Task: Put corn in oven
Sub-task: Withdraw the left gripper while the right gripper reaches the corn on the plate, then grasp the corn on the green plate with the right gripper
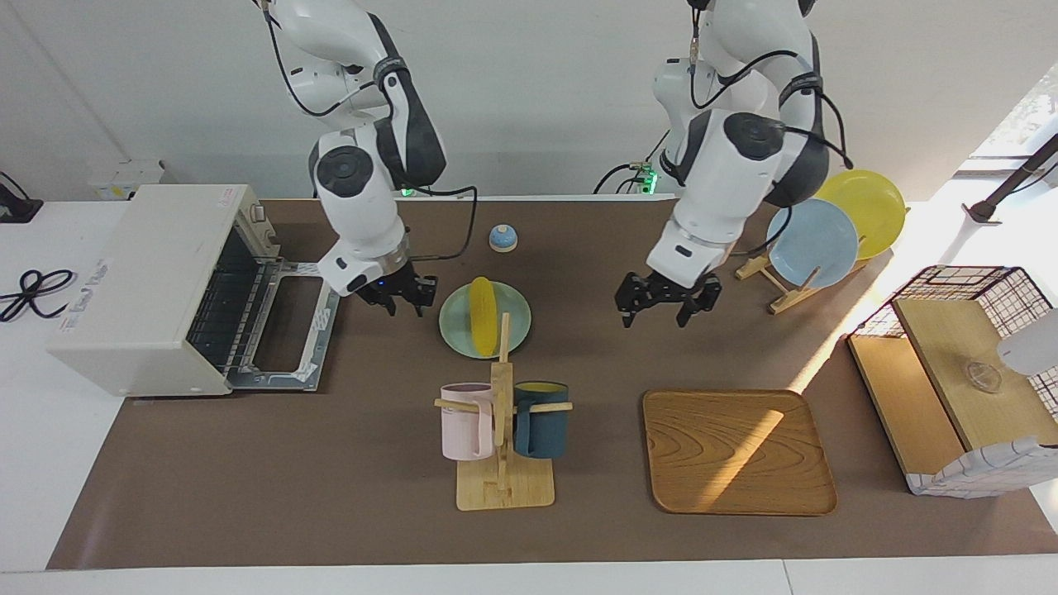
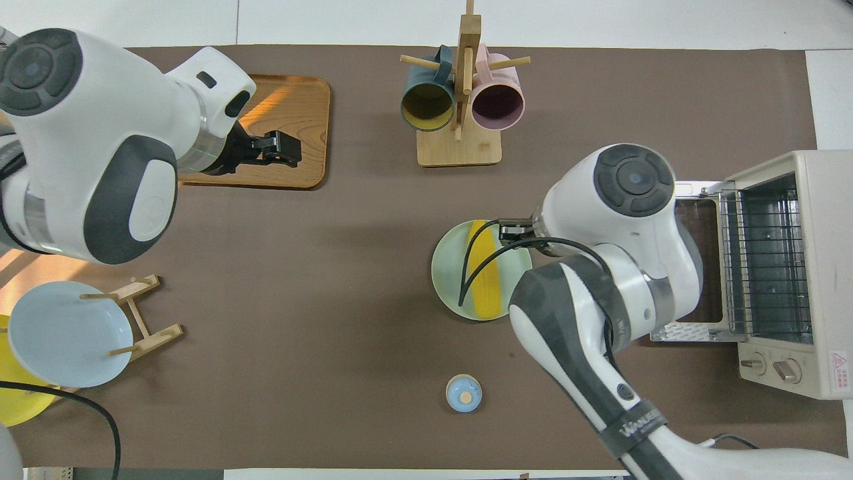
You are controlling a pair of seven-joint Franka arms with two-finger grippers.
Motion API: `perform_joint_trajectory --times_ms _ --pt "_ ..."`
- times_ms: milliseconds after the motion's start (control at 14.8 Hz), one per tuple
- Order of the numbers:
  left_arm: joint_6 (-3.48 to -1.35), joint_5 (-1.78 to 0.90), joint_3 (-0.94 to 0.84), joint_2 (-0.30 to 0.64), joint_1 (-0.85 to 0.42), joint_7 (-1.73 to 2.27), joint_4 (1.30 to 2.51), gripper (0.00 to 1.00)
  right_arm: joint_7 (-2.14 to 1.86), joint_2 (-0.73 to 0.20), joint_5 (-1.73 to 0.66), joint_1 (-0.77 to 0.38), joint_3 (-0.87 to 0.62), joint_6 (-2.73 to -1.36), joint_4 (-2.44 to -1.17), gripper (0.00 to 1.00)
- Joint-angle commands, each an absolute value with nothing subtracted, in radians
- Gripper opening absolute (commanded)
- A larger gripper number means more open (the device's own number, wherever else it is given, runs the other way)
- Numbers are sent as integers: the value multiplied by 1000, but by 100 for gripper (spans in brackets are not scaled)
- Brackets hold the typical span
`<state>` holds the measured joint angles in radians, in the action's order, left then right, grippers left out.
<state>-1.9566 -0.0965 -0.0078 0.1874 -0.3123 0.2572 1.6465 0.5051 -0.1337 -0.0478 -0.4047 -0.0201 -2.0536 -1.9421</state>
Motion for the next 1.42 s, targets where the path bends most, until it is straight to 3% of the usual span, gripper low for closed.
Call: perform_joint_trajectory --times_ms 0,203,338,474,1015,1083,1286,1353 --pt "-1861 -37 -20 123 -281 212 1651 100 616 -202 -34 -475 -14 -2054 -1859 58" --pt "-1781 -9 -18 80 -264 203 1657 100 731 -291 -31 -583 -14 -2139 -1855 59" --pt "-1729 -8 -18 51 -262 204 1660 100 752 -350 -31 -635 -14 -2207 -1856 46" --pt "-1718 -9 -18 31 -262 203 1681 100 752 -354 -31 -644 -14 -2207 -1861 42" --pt "-1692 8 -20 -9 -212 121 1681 100 747 -338 -29 -658 -14 -2299 -1959 42" --pt "-1677 9 -21 -18 -209 98 1681 100 742 -334 -29 -658 -14 -2302 -1962 39" --pt "-1652 9 -34 -34 -169 65 1700 100 739 -334 -29 -658 -14 -2303 -1965 6" --pt "-1663 9 -40 -43 -164 46 1725 100 738 -334 -29 -658 -14 -2299 -1965 0"
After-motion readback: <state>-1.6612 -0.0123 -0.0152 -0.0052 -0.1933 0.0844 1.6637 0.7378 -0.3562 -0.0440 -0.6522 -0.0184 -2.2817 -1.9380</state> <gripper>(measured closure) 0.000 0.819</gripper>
